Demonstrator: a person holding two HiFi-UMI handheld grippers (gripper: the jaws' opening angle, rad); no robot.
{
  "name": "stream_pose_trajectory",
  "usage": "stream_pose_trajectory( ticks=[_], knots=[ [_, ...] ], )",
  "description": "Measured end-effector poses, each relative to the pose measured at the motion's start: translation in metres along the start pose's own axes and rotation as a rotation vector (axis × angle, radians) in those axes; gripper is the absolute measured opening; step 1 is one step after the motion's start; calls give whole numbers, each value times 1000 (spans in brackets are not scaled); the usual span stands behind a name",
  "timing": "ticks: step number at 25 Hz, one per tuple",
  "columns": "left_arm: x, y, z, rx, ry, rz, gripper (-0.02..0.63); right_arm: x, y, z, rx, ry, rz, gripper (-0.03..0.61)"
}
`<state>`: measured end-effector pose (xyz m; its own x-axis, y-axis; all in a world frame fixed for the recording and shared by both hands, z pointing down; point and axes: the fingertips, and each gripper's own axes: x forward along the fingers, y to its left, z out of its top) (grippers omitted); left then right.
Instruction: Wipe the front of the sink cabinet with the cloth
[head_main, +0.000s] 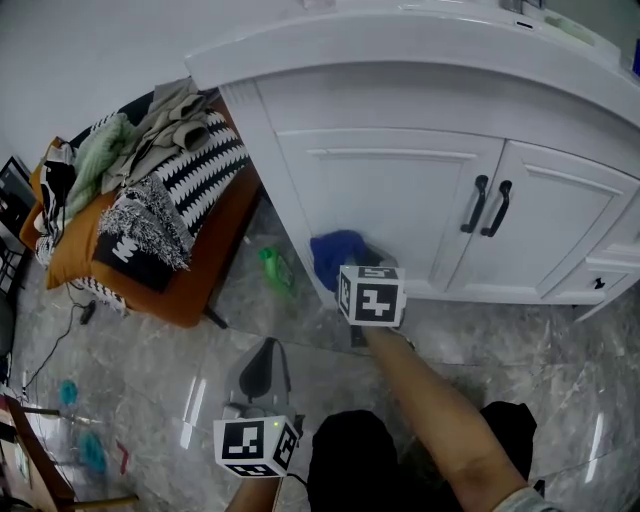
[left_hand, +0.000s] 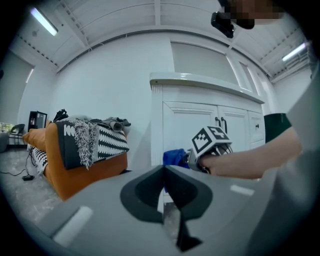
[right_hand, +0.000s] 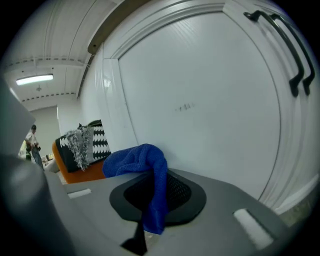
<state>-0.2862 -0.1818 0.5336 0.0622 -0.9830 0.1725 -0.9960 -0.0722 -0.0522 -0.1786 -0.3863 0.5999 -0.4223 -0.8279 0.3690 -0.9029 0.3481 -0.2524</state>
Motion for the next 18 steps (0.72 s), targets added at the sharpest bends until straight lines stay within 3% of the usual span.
stream_pose_trajectory(
  ticks=[8, 15, 18],
  knots=[
    [1, -1, -10, 5, 21, 0, 11, -4, -34, -21, 76, 26, -51, 34],
    [14, -30, -6, 9, 18, -56, 11, -36, -96, -25, 292, 4, -108, 34],
    [21, -47, -3, 8, 14, -84, 11, -52, -131, -28, 338, 1, -150, 34]
  ],
)
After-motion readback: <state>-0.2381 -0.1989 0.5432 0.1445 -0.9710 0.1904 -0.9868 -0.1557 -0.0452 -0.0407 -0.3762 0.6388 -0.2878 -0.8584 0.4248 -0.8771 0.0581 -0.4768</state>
